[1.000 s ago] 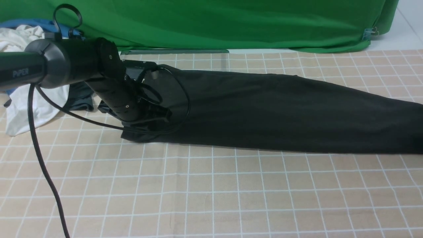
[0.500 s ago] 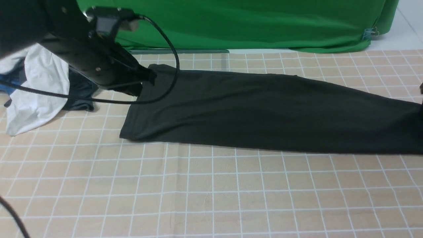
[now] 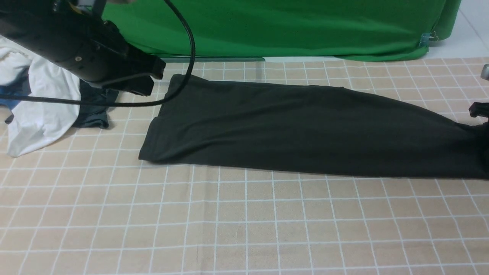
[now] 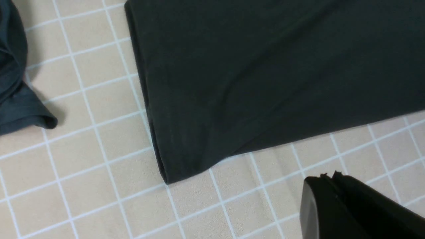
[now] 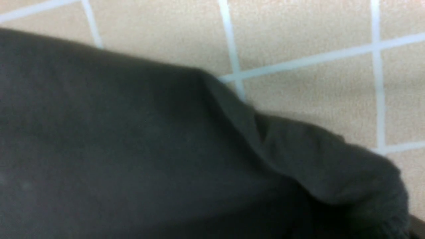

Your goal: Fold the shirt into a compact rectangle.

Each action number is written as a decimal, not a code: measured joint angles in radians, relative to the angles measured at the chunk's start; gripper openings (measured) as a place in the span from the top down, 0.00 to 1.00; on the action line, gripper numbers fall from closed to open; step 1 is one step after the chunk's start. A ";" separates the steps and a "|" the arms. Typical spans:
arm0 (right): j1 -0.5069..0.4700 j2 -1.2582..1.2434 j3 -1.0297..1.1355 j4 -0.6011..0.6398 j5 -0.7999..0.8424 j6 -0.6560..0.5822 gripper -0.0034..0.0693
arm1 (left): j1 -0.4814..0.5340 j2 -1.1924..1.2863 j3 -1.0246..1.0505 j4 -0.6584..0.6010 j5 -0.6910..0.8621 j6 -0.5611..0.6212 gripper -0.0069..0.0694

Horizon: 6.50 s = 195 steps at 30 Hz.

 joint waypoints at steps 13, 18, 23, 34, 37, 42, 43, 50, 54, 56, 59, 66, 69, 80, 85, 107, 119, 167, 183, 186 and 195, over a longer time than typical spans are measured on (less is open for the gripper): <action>-0.008 -0.124 -0.273 -0.103 0.151 0.080 0.80 | 0.000 -0.069 0.000 0.001 0.035 0.001 0.89; 0.059 -0.125 -0.333 0.086 0.154 0.093 0.80 | 0.000 -0.069 0.001 -0.002 0.035 0.001 0.89; 0.211 -0.125 -0.375 0.226 0.154 0.097 0.80 | 0.000 -0.069 0.001 -0.013 0.034 0.001 0.89; 0.657 -0.082 -0.394 0.280 -0.025 0.158 0.80 | 0.000 -0.069 0.001 -0.048 0.020 0.005 0.89; 0.727 -0.044 -0.394 0.301 -0.081 0.162 0.80 | 0.000 -0.069 0.001 -0.052 0.019 0.008 0.89; 0.803 0.033 -0.394 0.327 -0.184 0.186 0.80 | 0.000 -0.069 0.001 -0.055 0.019 0.008 0.89; 0.813 0.045 -0.394 0.329 -0.206 0.189 0.80 | 0.000 -0.069 0.001 -0.055 0.019 0.008 0.89; 0.868 0.112 -0.394 0.351 -0.407 0.245 0.67 | 0.000 -0.069 0.001 -0.059 0.019 0.008 0.89; 0.899 0.121 -0.394 0.369 -0.494 0.258 0.48 | 0.000 -0.069 0.001 -0.059 0.020 0.008 0.89; 0.906 0.121 -0.395 0.371 -0.502 0.258 0.42 | 0.000 -0.069 0.001 -0.059 0.020 0.008 0.89; 0.904 0.119 -0.404 0.375 -0.451 0.177 0.33 | 0.000 -0.069 0.001 -0.059 0.023 0.011 0.89; 0.818 0.061 -0.433 0.220 -0.217 0.044 0.75 | 0.000 -0.069 0.001 -0.059 0.042 0.011 0.89; 0.777 0.060 -0.435 0.177 -0.157 0.044 0.88 | 0.000 -0.069 0.002 -0.059 0.042 0.011 0.89; 0.837 0.184 -0.434 0.163 -0.016 0.024 0.90 | 0.000 -0.069 0.002 -0.063 0.046 0.010 0.89; 0.906 0.184 -0.434 0.158 0.043 -0.041 0.90 | 0.000 -0.069 0.002 -0.063 0.060 0.004 0.89; 0.936 0.292 -0.548 0.236 -0.024 -0.001 0.90 | 0.000 -0.069 0.002 -0.061 0.055 -0.042 0.89; 0.782 0.043 -0.560 0.097 0.132 -0.015 0.90 | 0.000 -0.069 0.003 -0.014 0.053 -0.199 0.89; 0.530 -0.221 0.316 0.262 -0.254 -0.117 0.13 | -0.041 0.518 0.003 -0.071 -0.078 0.054 0.87; 0.528 -0.251 0.317 0.247 -0.050 -0.159 0.82 | -0.041 0.405 0.003 -0.056 0.051 0.051 0.88; 0.528 -0.316 0.343 0.218 0.023 -0.152 0.82 | -0.041 0.361 0.003 -0.051 0.094 0.033 0.89; 0.527 -0.458 0.578 0.133 -0.049 -0.079 0.81 | -0.045 0.263 0.146 -0.037 0.162 -0.066 0.88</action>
